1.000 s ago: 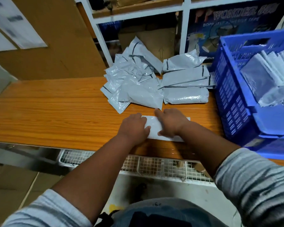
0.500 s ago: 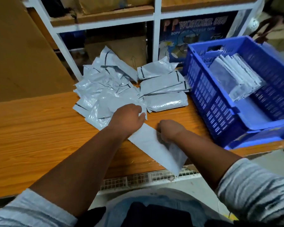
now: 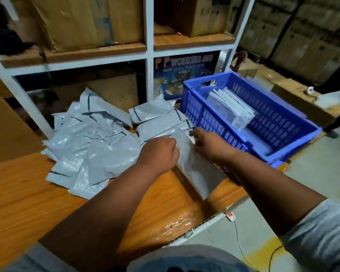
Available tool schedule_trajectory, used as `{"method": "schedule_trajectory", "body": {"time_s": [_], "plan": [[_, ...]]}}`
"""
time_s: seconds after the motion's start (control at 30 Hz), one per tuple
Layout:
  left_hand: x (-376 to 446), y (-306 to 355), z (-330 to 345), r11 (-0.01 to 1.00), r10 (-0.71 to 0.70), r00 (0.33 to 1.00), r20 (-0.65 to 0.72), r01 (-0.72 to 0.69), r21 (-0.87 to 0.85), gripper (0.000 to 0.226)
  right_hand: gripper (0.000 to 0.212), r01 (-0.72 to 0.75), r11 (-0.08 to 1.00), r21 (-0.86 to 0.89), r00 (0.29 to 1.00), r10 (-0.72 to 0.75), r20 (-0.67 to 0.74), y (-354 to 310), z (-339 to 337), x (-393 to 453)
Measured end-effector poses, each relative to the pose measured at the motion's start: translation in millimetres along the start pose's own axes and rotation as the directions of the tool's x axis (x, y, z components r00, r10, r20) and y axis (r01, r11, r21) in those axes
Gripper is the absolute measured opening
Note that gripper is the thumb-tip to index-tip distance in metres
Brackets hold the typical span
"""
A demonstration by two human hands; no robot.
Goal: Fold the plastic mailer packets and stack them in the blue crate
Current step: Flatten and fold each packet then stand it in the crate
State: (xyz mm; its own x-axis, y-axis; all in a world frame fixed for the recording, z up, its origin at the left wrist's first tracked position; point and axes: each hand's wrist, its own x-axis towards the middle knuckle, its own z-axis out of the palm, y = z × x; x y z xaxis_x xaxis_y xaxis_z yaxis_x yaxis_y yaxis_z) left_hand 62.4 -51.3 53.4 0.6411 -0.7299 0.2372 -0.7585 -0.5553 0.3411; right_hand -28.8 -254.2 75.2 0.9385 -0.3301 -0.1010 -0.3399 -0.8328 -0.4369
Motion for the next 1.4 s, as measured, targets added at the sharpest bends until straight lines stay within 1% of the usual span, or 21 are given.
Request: {"method": "schedule_trajectory", "body": {"time_s": [0.13, 0.23, 0.33, 0.43, 0.5, 0.6, 0.73, 0.8, 0.93, 1.03, 1.13, 1.2, 1.27, 1.4], "plan": [[48.3, 23.9, -14.9, 0.996, 0.075, 0.996, -0.05, -0.077, -0.052, 0.027, 0.05, -0.012, 0.997, -0.079, 0.99, 0.001, -0.14, 1.1, -72.9, 20.0], [92.5, 43.4, -21.6, 0.99, 0.13, 0.988, -0.082, -0.134, -0.045, 0.025, 0.046, -0.003, 0.995, -0.103, 0.973, -0.021, -0.231, 16.4, -119.2, 39.6], [134.8, 62.0, -23.3, 0.988, 0.151, 0.985, -0.08, -0.152, -0.007, 0.024, 0.04, 0.013, 0.993, -0.115, 0.965, -0.042, -0.258, 44.2, -149.1, 66.4], [168.8, 82.8, -17.8, 0.988, 0.152, 0.987, -0.054, -0.151, 0.033, 0.026, 0.043, 0.025, 0.996, -0.084, 0.962, -0.047, -0.268, 76.9, -166.5, 92.3], [188.3, 97.2, -9.9, 0.986, 0.153, 0.988, -0.027, -0.151, 0.064, 0.03, 0.041, 0.021, 0.997, -0.072, 0.964, -0.04, -0.262, 100.0, -176.2, 108.7], [213.2, 110.9, 6.4, 0.987, 0.118, 0.993, 0.031, -0.12, 0.11, 0.03, 0.041, 0.008, 0.997, -0.076, 0.972, -0.025, -0.234, 134.6, -182.6, 136.2], [235.8, 115.0, 34.8, 0.978, 0.026, 0.997, 0.074, -0.041, 0.206, 0.031, 0.04, 0.038, 0.989, -0.143, 0.98, -0.064, -0.188, 175.7, -179.1, 176.0], [240.5, 114.3, 46.0, 0.968, -0.015, 0.997, 0.081, -0.006, 0.253, 0.032, 0.038, 0.069, 0.981, -0.181, 0.986, -0.094, -0.137, 188.5, -171.4, 193.6], [247.1, 111.4, 58.8, 0.95, -0.03, 0.998, 0.057, 0.01, 0.311, 0.038, 0.033, 0.083, 0.965, -0.249, 0.99, -0.108, -0.087, 203.6, -149.2, 215.4], [248.1, 109.6, 62.7, 0.945, -0.056, 0.998, 0.036, 0.041, 0.324, 0.049, 0.028, 0.107, 0.937, -0.333, 0.993, -0.118, -0.014, 206.5, -136.6, 223.3], [248.2, 109.8, 66.0, 0.946, -0.07, 0.997, 0.014, 0.062, 0.317, 0.053, 0.03, 0.136, 0.904, -0.406, 0.989, -0.147, 0.003, 208.7, -131.2, 228.2], [247.8, 109.7, 67.5, 0.95, -0.077, 0.997, -0.002, 0.074, 0.302, 0.057, 0.028, 0.143, 0.896, -0.421, 0.988, -0.157, 0.001, 210.5, -128.0, 230.3], [247.0, 108.6, 68.9, 0.953, -0.087, 0.996, -0.014, 0.087, 0.291, 0.056, 0.026, 0.144, 0.893, -0.427, 0.988, -0.153, 0.012, 210.6, -125.5, 231.2], [244.2, 108.4, 68.0, 0.954, -0.097, 0.995, -0.008, 0.095, 0.286, 0.06, 0.023, 0.138, 0.898, -0.419, 0.987, -0.158, -0.014, 210.9, -123.1, 231.9]]}}
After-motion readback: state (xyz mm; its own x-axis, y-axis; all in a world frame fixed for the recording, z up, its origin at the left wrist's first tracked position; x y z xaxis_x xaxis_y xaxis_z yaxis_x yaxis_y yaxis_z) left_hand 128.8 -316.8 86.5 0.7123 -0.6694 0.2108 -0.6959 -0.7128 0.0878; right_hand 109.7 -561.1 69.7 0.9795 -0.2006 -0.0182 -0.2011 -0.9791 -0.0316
